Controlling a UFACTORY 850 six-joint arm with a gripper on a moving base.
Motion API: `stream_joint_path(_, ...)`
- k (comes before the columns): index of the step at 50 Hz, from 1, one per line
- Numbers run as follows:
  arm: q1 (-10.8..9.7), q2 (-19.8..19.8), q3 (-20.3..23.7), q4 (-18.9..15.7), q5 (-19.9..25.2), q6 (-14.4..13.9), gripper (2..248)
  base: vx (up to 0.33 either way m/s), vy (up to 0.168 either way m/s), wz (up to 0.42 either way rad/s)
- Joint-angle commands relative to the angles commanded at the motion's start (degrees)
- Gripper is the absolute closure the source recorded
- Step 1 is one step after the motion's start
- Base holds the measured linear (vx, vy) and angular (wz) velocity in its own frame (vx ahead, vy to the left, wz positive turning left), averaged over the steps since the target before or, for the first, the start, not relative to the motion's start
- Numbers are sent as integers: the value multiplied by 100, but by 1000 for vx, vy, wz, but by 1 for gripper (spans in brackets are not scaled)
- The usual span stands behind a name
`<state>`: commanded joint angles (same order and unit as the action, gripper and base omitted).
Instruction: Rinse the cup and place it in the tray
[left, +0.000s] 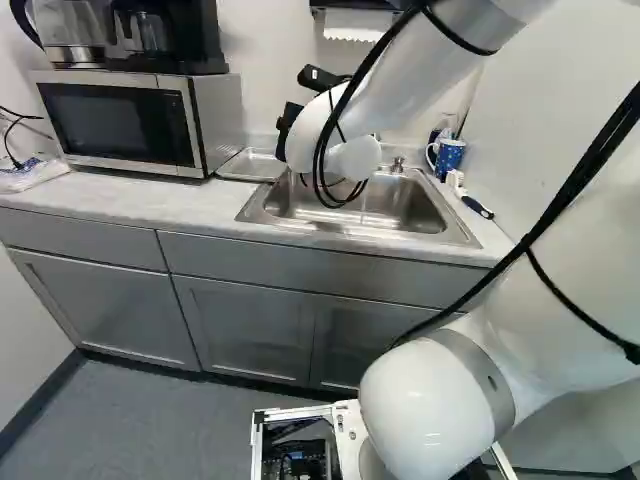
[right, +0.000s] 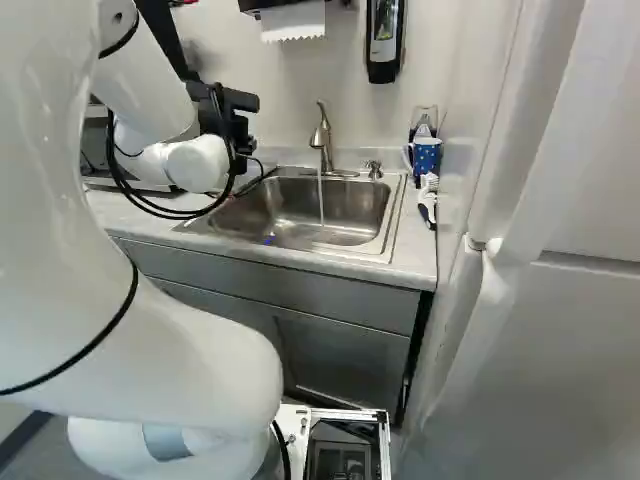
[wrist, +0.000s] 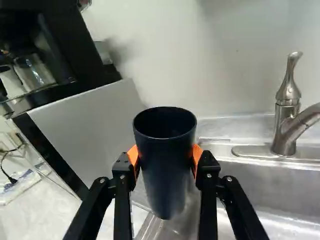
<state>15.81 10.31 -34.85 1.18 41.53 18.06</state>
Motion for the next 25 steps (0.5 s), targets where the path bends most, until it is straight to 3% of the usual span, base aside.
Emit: stream_joint_path(25, 0, 0, 0, 0, 0, 1505, 128, 0, 0, 0)
